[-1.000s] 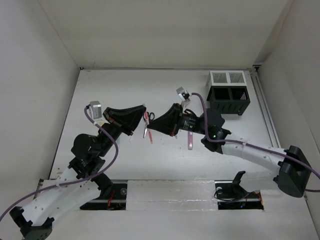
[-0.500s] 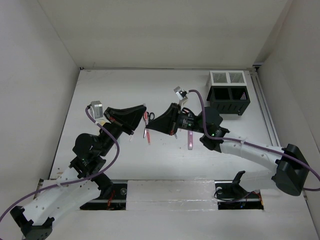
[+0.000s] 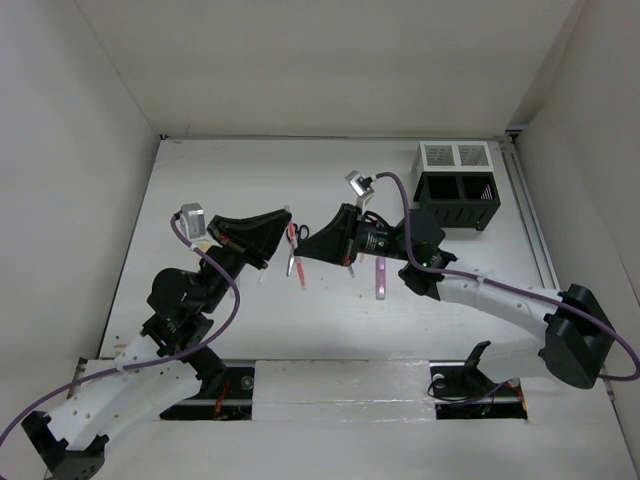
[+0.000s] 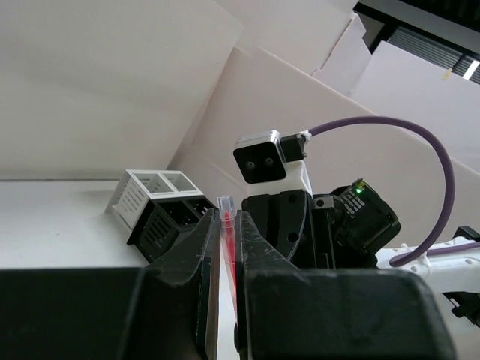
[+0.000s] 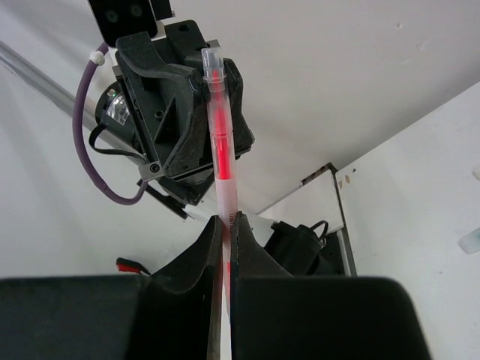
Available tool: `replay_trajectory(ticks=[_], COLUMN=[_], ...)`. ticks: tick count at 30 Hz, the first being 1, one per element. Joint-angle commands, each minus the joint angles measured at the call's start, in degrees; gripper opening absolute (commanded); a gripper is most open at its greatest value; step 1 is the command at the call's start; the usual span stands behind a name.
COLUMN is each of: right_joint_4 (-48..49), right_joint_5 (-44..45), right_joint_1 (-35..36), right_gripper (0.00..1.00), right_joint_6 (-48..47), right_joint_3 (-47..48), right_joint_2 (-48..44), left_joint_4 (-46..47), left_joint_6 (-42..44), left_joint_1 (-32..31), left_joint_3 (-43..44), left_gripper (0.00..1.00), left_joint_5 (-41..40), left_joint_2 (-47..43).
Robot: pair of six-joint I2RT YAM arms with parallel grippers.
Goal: Sort the stationery into containers
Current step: Close the pen cap on the pen, then place the pen in the storage box.
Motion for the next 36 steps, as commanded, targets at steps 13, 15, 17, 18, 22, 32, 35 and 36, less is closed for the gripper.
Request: replay_trajectory(ticks=[13, 15, 17, 18, 22, 32, 35, 36], right_joint_4=[1.97, 1.96, 1.44, 0.04, -1.2, -1.38, -0.15, 0.98], right_joint_5=[0.43, -0.09, -0.1, -0.1, 2.96, 7.01, 8.16, 8.77], right_joint_1=[2.24, 2.25, 2.77, 2.78, 2.78, -7.84, -13.73, -16.71], right_gripper=[0.0, 0.0, 0.0, 0.0, 0.0, 0.0, 0.0, 0.0], right_joint_6=[-10.87, -10.88, -10.88, -11.49, -13.86, -21.15, -25.62, -26.95], right_joint_3=[6.74, 6.74, 6.74, 6.74, 7.27, 6.21, 4.81, 4.81], right_joint_2=[-0.95, -0.95, -0.95, -0.95, -0.25, 3.62, 2.57, 2.57], left_joint_4=[-12.84, -12.84, -10.74, -10.73, -9.5, -23.54, -30.73, -32.59], left_joint_6=[-1.72, -1.73, -1.21, -1.2, 0.03, -1.11, -1.11, -1.11], left_joint_1=[-1.21, -1.21, -1.21, -1.21, -1.21, -1.21, -1.21, -1.21], left_joint_3=[9.19, 10.07, 10.69, 11.91, 16.13, 22.82, 22.82, 22.82], left_gripper=[0.29, 0.47, 0.7, 0.78, 0.89, 1.0, 1.0, 1.0], left_joint_5=[-5.17, -6.23, -6.23, -7.36, -7.9, -16.23, -18.97, -20.37], left_joint_2=[3.23, 3.85, 3.85, 3.85, 4.9, 5.0, 3.33, 3.32])
